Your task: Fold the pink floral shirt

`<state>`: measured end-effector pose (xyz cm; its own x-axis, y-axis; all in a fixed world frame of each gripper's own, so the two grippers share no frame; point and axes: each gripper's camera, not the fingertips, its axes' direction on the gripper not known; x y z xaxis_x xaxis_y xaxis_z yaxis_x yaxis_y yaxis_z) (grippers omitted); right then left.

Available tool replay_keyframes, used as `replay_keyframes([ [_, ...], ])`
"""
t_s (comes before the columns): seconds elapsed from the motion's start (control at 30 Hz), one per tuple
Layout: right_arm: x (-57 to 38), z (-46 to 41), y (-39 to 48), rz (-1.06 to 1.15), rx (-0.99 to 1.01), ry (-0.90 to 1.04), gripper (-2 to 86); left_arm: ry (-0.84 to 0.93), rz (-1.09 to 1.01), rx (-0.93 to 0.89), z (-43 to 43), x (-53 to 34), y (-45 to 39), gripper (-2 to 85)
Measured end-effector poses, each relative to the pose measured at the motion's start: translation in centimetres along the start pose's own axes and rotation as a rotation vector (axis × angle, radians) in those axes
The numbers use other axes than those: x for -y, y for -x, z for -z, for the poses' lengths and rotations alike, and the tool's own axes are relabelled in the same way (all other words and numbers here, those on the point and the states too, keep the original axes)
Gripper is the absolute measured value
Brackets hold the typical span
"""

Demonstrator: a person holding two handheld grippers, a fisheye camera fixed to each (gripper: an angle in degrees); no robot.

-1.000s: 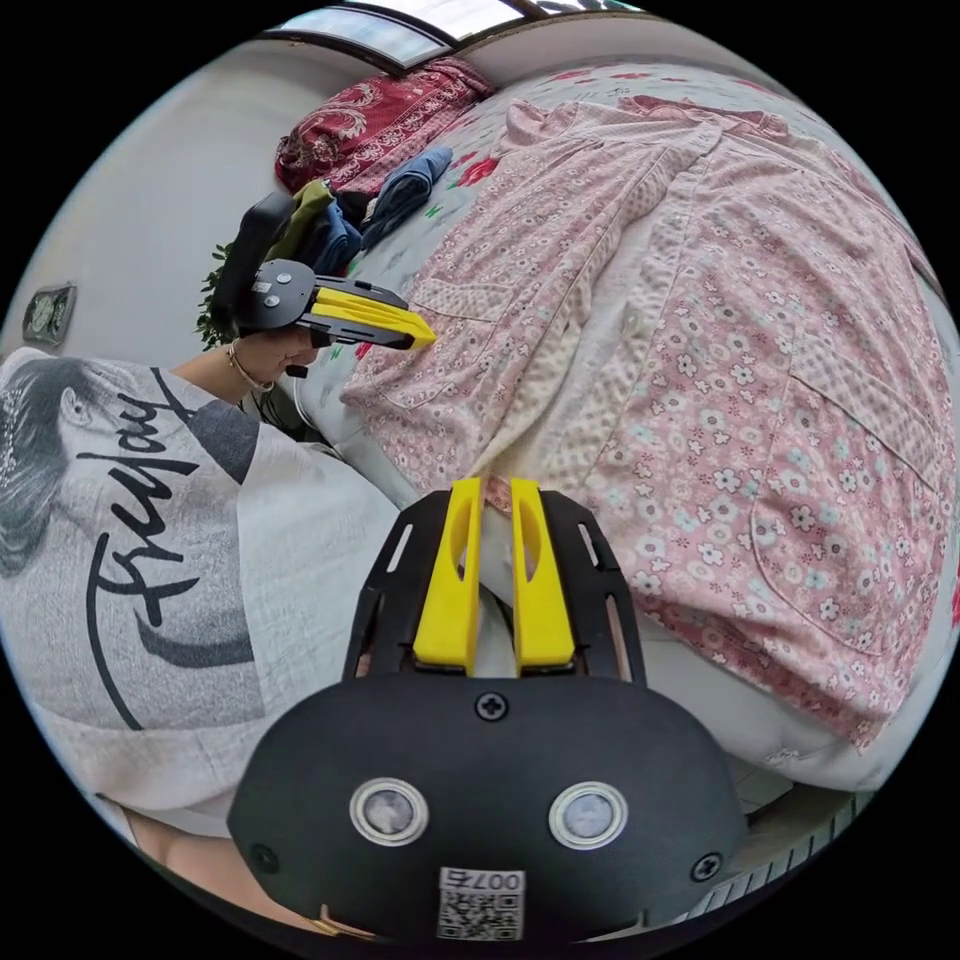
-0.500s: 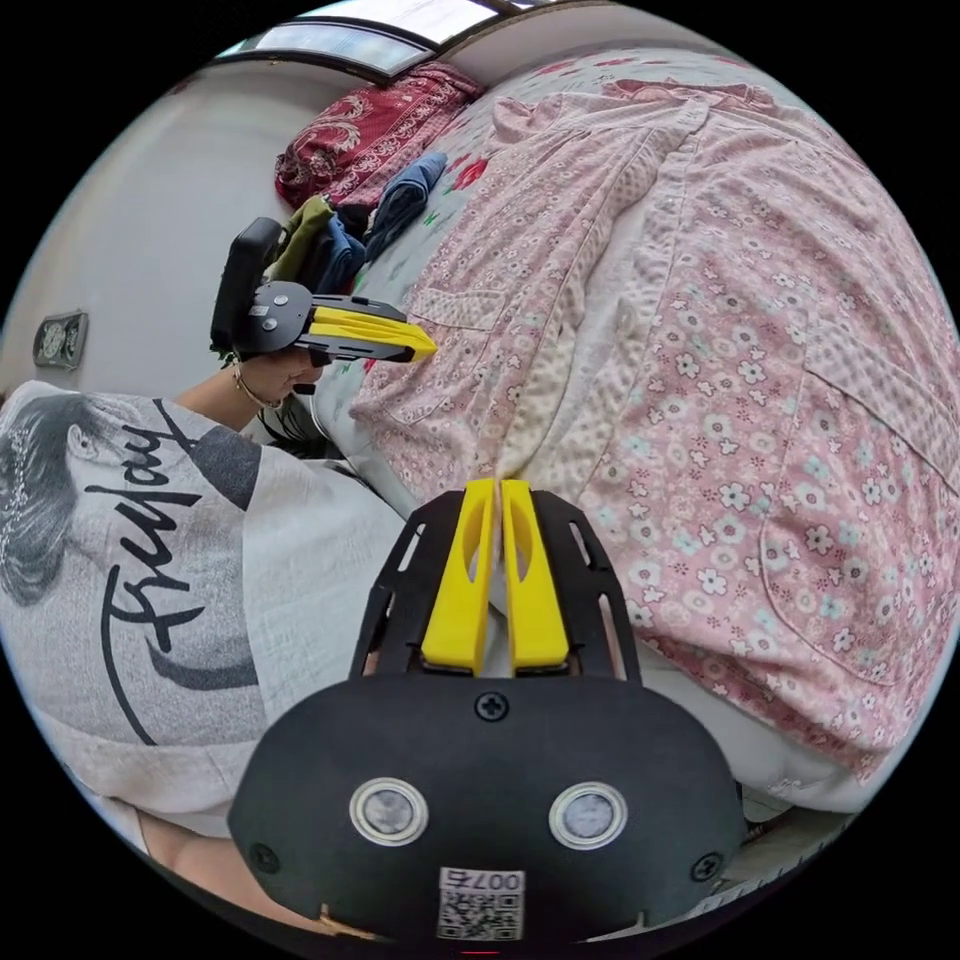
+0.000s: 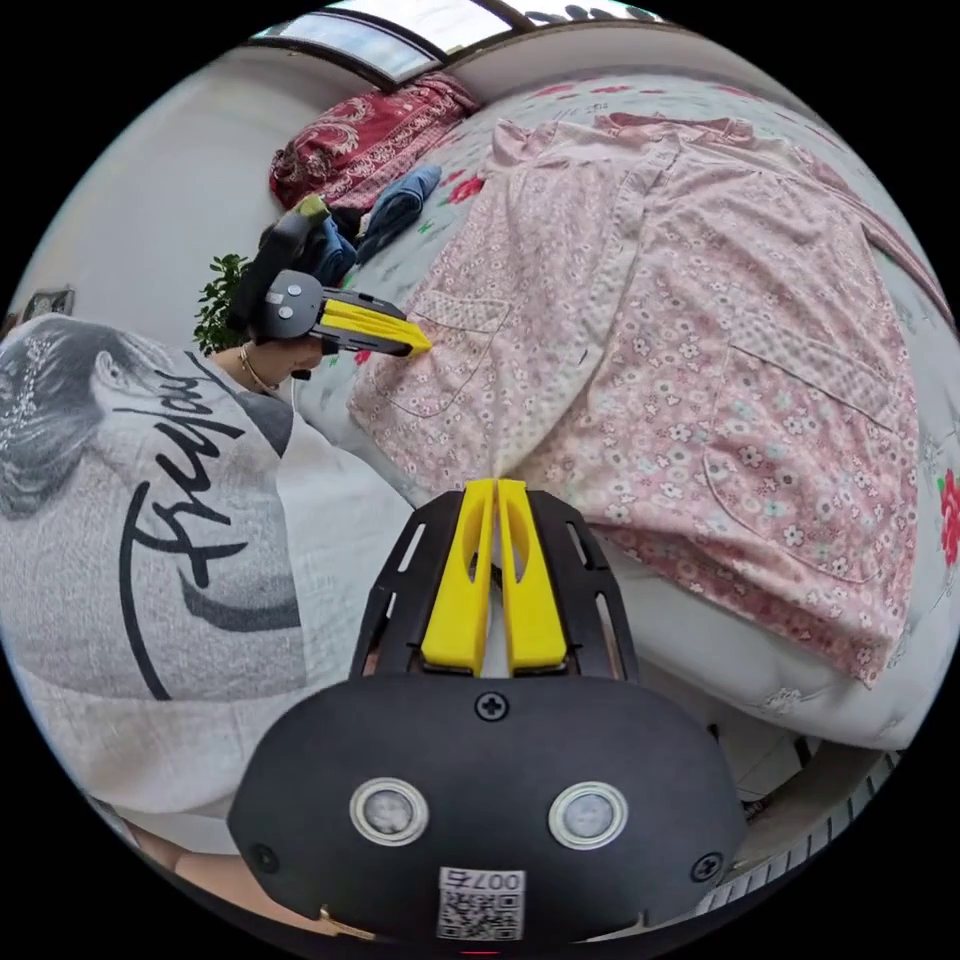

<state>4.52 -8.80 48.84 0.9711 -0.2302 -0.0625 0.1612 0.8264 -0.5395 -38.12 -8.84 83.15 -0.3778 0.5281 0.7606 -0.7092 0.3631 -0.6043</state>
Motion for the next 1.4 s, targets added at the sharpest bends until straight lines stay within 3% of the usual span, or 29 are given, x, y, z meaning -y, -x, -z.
replay_keyframes([
  [0.23,-2.4,-0.4,-0.4,-0.027,0.018,0.074,0.2,-0.006,0.046,-0.038,0.6,-1.9,1.8,-1.0],
  [0.37,-2.5,3.3,0.1,0.032,-0.087,0.038,1.6,-0.019,0.031,-0.006,2.2,-3.5,2.4,-1.0],
  [0.63,12.9,9.6,-3.1,0.259,-0.306,-0.135,4.3,-0.18,-0.2,-0.148,5.5,2.6,1.4,-1.0],
  [0.93,31.9,5.3,-9.6,0.279,-0.32,-0.059,4.5,-0.151,-0.345,-0.258,3.3,8.5,1.7,-1.0],
  [1.1,34.9,1.8,-11.2,0.29,-0.309,0.065,2.1,-0.164,-0.369,-0.332,3.6,8.2,3.8,-1.0],
  [1.4,35.0,5.2,-7.1,0.47,-0.382,0.009,-0.1,-0.216,-0.36,-0.415,6.1,8.0,6.9,-1.0],
])
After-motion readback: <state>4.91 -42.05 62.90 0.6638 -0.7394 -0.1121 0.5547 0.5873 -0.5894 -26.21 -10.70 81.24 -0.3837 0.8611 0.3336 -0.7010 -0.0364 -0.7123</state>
